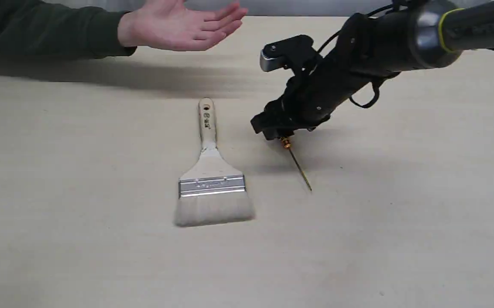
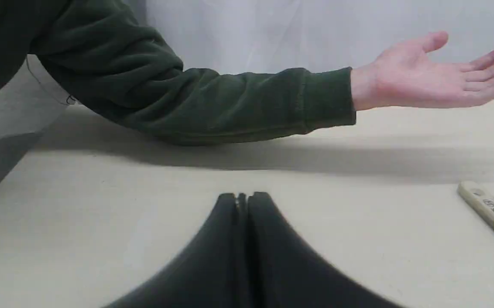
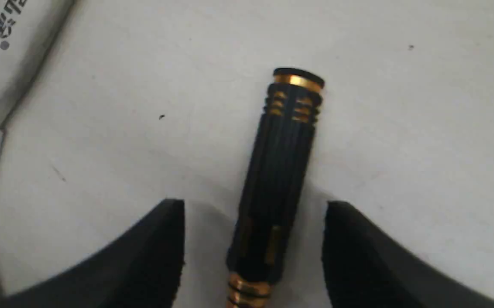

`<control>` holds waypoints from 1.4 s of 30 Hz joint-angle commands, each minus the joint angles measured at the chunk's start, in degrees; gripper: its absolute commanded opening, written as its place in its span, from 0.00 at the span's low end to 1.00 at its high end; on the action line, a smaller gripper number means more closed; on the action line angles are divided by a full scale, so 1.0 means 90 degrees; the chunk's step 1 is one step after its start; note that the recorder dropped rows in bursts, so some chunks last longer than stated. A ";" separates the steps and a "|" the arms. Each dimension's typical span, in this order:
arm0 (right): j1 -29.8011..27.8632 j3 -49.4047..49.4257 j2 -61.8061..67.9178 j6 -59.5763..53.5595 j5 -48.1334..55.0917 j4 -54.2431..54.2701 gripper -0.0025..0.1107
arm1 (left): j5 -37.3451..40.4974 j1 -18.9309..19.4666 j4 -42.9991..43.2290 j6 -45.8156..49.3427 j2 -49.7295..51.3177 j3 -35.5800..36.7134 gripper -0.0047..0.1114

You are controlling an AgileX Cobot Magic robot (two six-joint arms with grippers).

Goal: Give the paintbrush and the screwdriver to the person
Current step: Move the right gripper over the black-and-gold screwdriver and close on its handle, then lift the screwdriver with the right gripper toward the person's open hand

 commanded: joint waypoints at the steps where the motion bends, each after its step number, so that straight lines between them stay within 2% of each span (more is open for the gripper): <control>1: 0.0230 -0.0256 0.0166 0.1074 0.0167 -0.1000 0.48 | -0.0068 -0.0042 -0.0014 -0.0013 -0.0016 0.0013 0.04; 5: 0.0378 -0.0498 0.0312 0.1901 0.0446 -0.1702 0.48 | -0.0068 -0.0042 -0.0014 -0.0013 -0.0016 0.0013 0.04; 8: 0.0378 -0.0536 0.0312 0.2064 0.0560 -0.1809 0.47 | -0.0068 -0.0042 -0.0014 -0.0013 -0.0016 0.0013 0.04; 10: 0.0366 -0.0563 0.0312 0.2064 0.0683 -0.1950 0.42 | -0.0068 -0.0042 -0.0014 -0.0013 -0.0016 0.0013 0.04; 17: 0.0366 -0.0563 0.0312 0.2064 0.0968 -0.2357 0.07 | -0.0068 -0.0042 -0.0014 -0.0013 -0.0016 0.0013 0.04; 27: 0.0366 -0.0496 -0.0054 0.2060 0.1086 -0.2289 0.06 | -0.0052 -0.0042 -0.0027 -0.0013 -0.0016 0.0013 0.04; 35: 0.0379 0.0280 -0.1205 0.2037 0.0860 -0.2206 0.06 | -0.0052 -0.0042 -0.0027 -0.0013 -0.0016 0.0013 0.04; 42: 0.0379 0.0923 -0.2436 0.0970 0.0558 -0.0997 0.06 | -0.0052 -0.0042 -0.0027 -0.0013 -0.0016 0.0013 0.04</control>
